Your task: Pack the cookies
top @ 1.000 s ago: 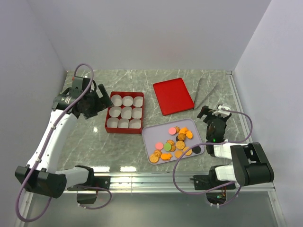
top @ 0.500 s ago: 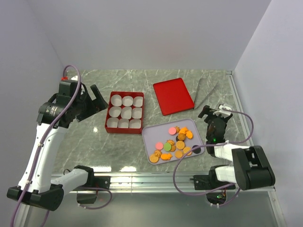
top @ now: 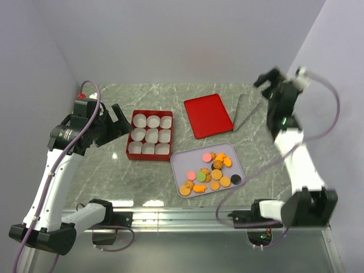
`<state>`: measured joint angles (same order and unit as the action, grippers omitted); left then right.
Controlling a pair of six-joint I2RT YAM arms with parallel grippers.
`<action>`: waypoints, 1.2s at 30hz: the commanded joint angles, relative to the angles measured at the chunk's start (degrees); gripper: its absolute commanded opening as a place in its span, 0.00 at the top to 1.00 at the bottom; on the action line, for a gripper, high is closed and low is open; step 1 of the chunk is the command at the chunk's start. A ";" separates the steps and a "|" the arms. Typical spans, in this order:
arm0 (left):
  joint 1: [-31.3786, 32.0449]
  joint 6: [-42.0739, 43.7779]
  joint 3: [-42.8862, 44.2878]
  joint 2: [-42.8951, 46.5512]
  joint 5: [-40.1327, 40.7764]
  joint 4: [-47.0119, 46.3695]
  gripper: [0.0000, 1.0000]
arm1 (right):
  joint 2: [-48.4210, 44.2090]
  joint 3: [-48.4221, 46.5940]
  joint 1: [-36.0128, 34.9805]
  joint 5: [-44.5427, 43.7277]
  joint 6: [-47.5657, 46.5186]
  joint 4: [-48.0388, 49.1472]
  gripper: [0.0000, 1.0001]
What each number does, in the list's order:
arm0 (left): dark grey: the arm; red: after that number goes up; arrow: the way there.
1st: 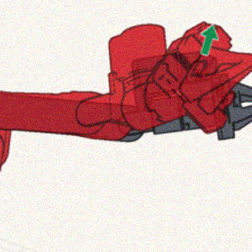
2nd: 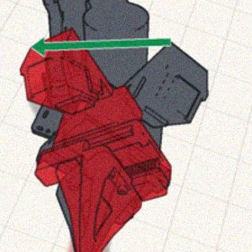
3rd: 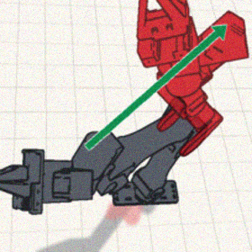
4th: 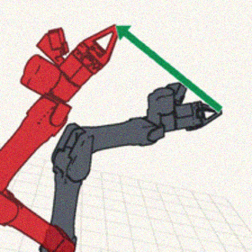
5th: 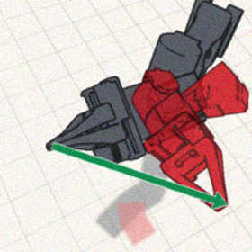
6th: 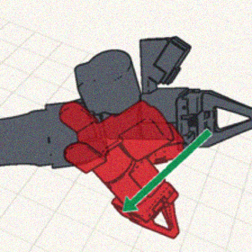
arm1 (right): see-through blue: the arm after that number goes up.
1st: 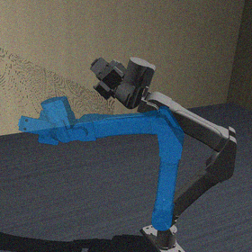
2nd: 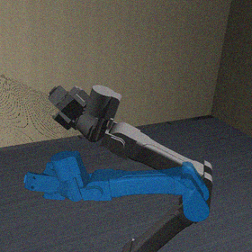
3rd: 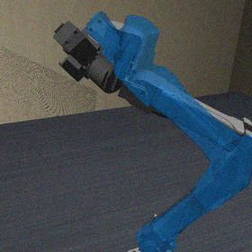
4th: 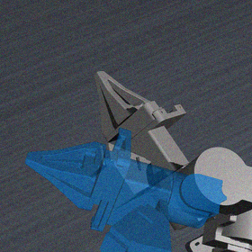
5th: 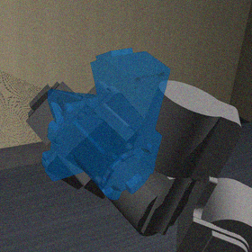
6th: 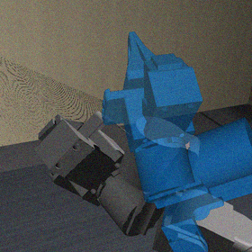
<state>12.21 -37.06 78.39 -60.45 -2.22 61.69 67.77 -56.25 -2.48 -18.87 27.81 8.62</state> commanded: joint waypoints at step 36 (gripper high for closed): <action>0.45 -0.21 -1.49 2.18 0.11 -1.05 0.01 | 60.29 -63.29 1.87 18.70 5.50 -71.38 0.08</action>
<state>12.47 -37.10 77.25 -57.74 -1.37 61.93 127.55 -117.38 -1.28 0.43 33.21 -63.07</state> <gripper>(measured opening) 0.995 0.919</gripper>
